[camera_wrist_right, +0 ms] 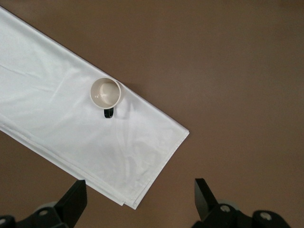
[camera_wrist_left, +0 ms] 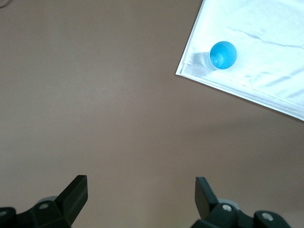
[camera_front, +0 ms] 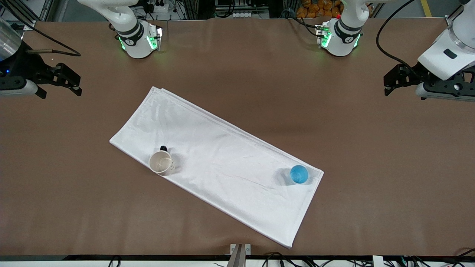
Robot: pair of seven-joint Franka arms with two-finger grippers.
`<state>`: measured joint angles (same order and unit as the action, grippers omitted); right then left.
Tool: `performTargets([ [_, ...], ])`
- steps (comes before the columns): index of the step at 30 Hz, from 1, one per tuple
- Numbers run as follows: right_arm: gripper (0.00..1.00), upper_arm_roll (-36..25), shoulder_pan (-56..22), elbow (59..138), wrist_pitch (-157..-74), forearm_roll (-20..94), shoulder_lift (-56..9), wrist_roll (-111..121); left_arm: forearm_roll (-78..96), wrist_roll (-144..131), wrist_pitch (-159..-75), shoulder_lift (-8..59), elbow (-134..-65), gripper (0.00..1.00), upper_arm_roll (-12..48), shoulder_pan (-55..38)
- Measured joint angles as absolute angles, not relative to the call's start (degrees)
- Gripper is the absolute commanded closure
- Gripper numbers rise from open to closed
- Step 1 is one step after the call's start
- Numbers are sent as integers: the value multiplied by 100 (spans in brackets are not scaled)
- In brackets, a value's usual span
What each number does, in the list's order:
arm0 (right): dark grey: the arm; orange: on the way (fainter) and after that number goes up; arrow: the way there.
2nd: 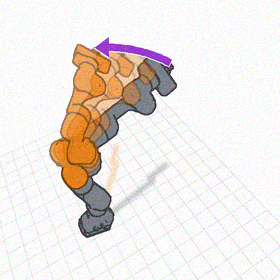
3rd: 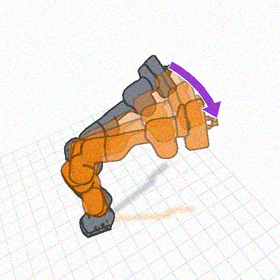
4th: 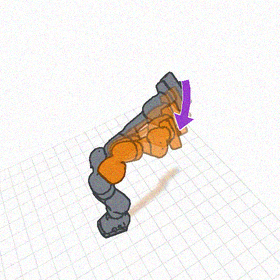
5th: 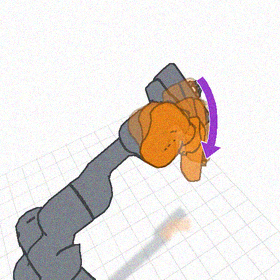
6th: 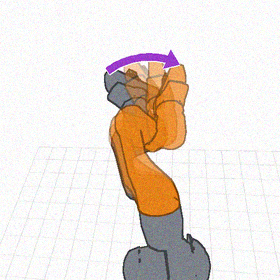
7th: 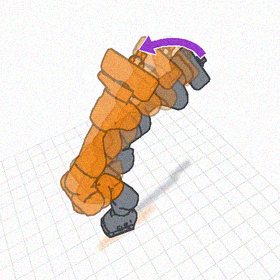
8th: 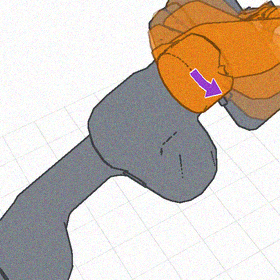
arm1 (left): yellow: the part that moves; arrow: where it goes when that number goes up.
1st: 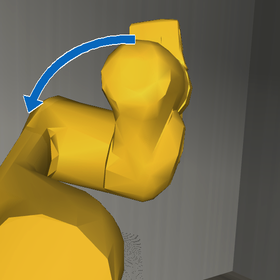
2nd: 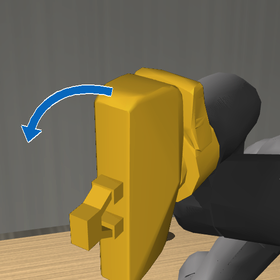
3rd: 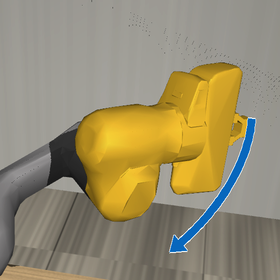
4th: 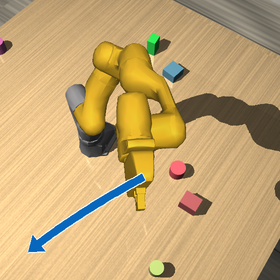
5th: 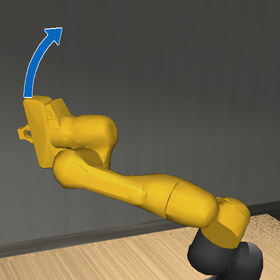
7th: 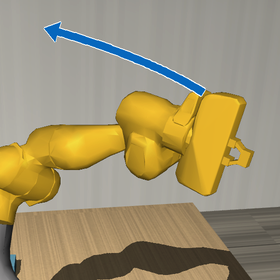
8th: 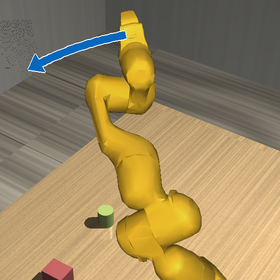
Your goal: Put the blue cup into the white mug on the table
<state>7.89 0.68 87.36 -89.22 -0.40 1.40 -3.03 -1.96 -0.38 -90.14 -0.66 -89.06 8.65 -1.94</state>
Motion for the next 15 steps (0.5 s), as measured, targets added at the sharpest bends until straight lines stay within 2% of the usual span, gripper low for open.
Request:
performTargets([
  [15,0,793,52,8733,-8932,-37,140,-297,-214,-142,-9015,158,-8823,0,880,-255],
])
